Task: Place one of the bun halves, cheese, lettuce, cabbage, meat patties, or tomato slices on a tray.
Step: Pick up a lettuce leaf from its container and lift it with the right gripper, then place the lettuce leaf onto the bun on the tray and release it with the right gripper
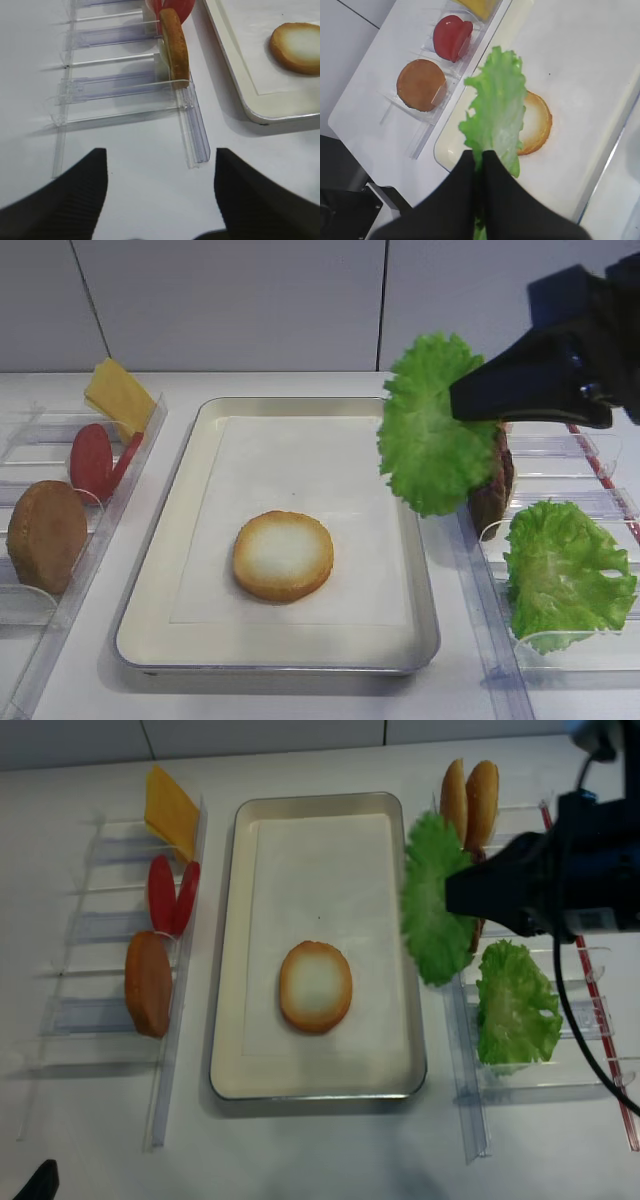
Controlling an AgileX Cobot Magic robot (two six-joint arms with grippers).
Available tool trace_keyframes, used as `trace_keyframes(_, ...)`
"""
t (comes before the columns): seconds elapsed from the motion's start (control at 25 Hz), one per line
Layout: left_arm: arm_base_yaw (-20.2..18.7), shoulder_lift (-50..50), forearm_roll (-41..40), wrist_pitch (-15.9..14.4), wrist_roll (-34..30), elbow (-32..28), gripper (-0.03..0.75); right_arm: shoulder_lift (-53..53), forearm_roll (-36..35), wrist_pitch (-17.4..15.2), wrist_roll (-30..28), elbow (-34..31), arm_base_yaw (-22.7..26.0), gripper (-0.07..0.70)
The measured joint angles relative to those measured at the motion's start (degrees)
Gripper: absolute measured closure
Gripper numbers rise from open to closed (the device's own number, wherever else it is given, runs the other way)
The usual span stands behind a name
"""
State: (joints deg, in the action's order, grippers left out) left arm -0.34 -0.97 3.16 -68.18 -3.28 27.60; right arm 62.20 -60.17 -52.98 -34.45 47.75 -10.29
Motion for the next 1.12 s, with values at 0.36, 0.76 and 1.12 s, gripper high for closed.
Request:
trace_keyframes(0.36,0.0,0.0,0.0,0.0,0.0,0.0,0.249,10.81,1.65,9.66,4.48,4.39,-16.45,0.61)
trace_keyframes(0.76,0.0,0.0,0.0,0.0,0.0,0.0,0.249,25.9,1.65,15.82,5.61,13.05,-25.78,0.61)
trace_keyframes(1.12,0.0,0.0,0.0,0.0,0.0,0.0,0.249,34.42,2.26,17.74,7.15,15.97,-28.62,0.61)
